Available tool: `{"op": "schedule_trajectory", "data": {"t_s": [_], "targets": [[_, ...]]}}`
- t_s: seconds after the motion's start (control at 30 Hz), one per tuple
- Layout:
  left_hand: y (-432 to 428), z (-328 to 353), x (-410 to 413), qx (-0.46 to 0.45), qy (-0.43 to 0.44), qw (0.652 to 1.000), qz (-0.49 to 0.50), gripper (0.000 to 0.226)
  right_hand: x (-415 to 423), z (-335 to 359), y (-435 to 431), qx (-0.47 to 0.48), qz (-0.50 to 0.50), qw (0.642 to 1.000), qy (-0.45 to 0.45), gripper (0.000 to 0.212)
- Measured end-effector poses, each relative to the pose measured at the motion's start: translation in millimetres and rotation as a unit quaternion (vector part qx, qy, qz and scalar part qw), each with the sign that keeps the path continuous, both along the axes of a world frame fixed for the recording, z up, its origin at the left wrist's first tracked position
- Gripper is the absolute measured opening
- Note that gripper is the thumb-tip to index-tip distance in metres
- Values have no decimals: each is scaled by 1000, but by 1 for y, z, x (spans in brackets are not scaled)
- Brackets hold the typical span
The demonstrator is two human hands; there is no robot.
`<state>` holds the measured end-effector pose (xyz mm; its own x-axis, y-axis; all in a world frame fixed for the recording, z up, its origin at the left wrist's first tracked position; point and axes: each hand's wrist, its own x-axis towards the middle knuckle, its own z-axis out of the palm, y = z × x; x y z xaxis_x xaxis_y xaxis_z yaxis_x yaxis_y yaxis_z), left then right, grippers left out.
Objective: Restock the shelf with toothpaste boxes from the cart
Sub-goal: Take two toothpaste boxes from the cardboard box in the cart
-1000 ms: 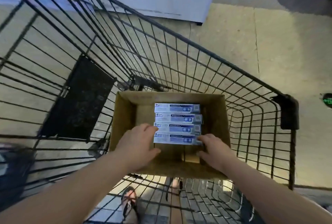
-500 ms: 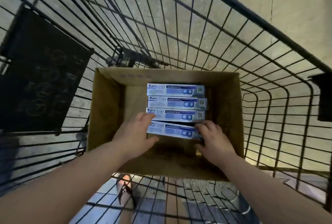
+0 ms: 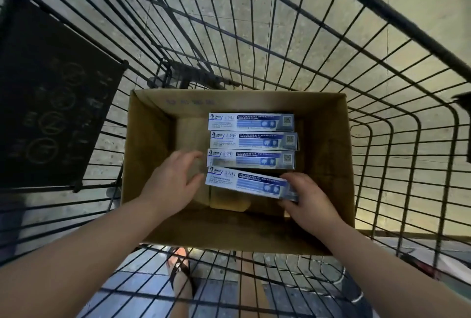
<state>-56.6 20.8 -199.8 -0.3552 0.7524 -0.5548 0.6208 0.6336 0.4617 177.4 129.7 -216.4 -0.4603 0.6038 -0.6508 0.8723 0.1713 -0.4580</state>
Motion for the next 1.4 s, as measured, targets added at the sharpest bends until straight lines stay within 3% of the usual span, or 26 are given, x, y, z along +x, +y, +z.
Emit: {"op": "schedule_trajectory", "data": {"t_s": [0.17, 0.37, 0.5, 0.63, 0.8, 1.0, 1.23, 1.4], "targets": [[5, -9, -9, 28, 10, 998, 56, 41, 12, 51, 10, 27, -23, 997, 73, 52], [25, -35, 9, -6, 16, 999, -50, 61, 12, 80, 35, 84, -99, 981, 147, 49], [29, -59, 21, -19, 52, 997, -58, 76, 8, 72, 47, 101, -127, 974, 160, 46], [27, -71, 25, -43, 78, 995, -47, 74, 5, 67, 51, 115, -115, 974, 160, 44], [23, -75, 25, -45, 133, 985, -103, 64, 3, 62, 47, 110, -114, 974, 160, 45], [24, -41, 24, 7, -26, 999, -32, 55, 7, 69, 38, 105, -120, 975, 155, 46], [3, 46, 18, 13, -94, 991, -92, 44, 21, 121, 18, 86, -146, 970, 172, 44], [-14, 118, 22, 70, -101, 984, -126, 38, 36, 178, -17, 122, -182, 957, 189, 47]]}}
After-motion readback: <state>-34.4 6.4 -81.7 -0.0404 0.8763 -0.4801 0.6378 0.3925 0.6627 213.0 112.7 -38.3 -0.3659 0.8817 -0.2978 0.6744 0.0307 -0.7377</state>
